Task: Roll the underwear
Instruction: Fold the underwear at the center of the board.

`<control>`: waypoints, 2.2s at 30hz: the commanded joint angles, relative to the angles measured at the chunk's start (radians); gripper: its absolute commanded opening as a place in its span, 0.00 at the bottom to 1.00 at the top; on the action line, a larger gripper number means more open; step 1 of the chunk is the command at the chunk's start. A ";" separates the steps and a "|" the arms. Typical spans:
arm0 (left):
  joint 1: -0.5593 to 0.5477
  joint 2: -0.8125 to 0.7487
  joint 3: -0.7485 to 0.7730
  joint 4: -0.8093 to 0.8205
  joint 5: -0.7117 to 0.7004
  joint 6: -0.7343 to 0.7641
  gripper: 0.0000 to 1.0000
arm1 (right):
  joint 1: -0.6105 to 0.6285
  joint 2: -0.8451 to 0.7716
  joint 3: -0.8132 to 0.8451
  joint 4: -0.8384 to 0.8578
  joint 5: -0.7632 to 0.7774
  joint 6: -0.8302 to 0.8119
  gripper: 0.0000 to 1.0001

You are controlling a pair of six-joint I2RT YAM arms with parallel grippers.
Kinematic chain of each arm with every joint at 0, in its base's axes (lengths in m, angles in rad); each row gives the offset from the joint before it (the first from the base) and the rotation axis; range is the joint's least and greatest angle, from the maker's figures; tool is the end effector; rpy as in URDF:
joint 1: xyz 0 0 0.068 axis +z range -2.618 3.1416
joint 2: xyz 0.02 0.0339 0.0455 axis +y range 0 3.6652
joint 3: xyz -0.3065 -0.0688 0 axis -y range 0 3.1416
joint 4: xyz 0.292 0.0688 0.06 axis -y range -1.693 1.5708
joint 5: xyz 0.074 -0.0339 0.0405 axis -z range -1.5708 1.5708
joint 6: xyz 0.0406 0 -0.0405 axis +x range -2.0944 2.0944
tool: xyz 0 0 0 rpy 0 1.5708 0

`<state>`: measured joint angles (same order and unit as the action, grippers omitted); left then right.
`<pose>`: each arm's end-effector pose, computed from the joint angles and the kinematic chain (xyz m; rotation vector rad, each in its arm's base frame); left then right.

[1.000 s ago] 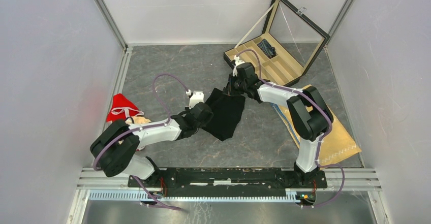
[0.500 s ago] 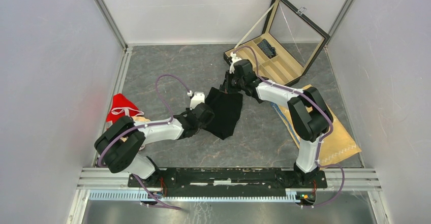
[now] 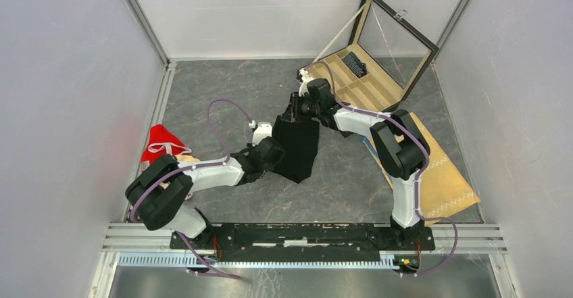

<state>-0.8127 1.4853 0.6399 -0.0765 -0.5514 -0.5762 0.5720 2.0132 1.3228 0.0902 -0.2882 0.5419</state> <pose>0.2204 -0.2018 0.1537 0.0542 2.3161 0.0049 0.4207 0.2846 0.1870 -0.2102 2.2925 0.9226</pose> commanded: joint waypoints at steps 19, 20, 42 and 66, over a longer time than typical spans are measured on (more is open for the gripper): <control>0.066 -0.206 -0.015 -0.046 0.021 -0.070 0.81 | -0.013 -0.384 -0.330 -0.053 0.251 -0.173 0.55; 0.083 -0.191 -0.022 -0.020 0.056 -0.067 0.81 | -0.013 -0.404 -0.348 -0.060 0.256 -0.178 0.58; 0.160 -0.125 -0.151 0.085 0.381 -0.089 0.51 | -0.011 -0.513 -0.415 -0.141 0.282 -0.206 0.62; 0.014 -0.186 -0.312 0.330 0.373 -0.162 0.02 | 0.137 -0.267 -0.072 -0.290 0.375 -0.238 0.69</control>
<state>-0.7376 1.3075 0.3733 0.2325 -0.1772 -0.6621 0.6609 1.6634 1.0924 -0.1627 0.0368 0.3225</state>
